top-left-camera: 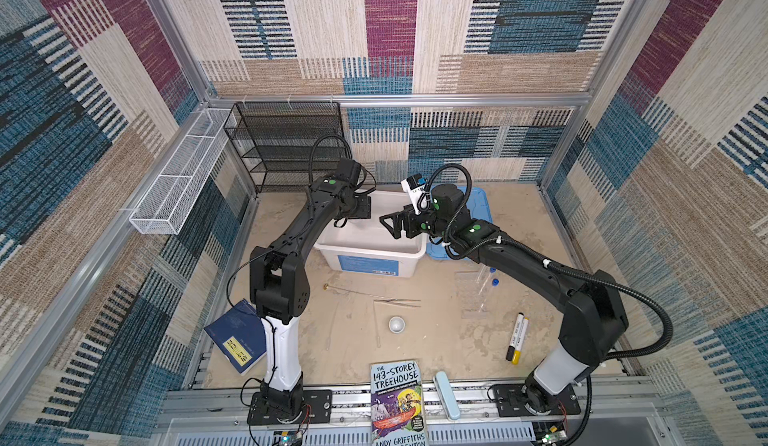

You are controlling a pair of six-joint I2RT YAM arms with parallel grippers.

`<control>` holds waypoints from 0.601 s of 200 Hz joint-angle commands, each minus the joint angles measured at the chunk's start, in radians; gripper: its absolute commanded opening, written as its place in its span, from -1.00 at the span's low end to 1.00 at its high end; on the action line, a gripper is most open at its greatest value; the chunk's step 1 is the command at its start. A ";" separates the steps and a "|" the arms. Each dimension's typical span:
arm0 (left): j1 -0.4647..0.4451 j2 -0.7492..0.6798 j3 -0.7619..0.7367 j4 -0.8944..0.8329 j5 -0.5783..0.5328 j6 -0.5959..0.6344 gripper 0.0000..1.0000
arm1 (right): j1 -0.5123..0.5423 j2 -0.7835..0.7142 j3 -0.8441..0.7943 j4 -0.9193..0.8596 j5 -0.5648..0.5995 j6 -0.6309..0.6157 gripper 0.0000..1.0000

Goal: Organize the chemistry lab equipment
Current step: 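Lift the beaker and carry it over the white bin with the left gripper, then lower the beaker into the bin with the left gripper while the right gripper hovers above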

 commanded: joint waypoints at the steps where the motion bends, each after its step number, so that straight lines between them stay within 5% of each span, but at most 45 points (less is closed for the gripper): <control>1: 0.001 0.017 0.008 0.016 -0.030 0.035 0.41 | 0.004 0.029 0.038 0.005 -0.012 0.024 0.99; 120: -0.001 0.075 -0.067 0.088 -0.044 0.020 0.44 | 0.002 0.099 0.058 0.012 0.008 0.004 0.99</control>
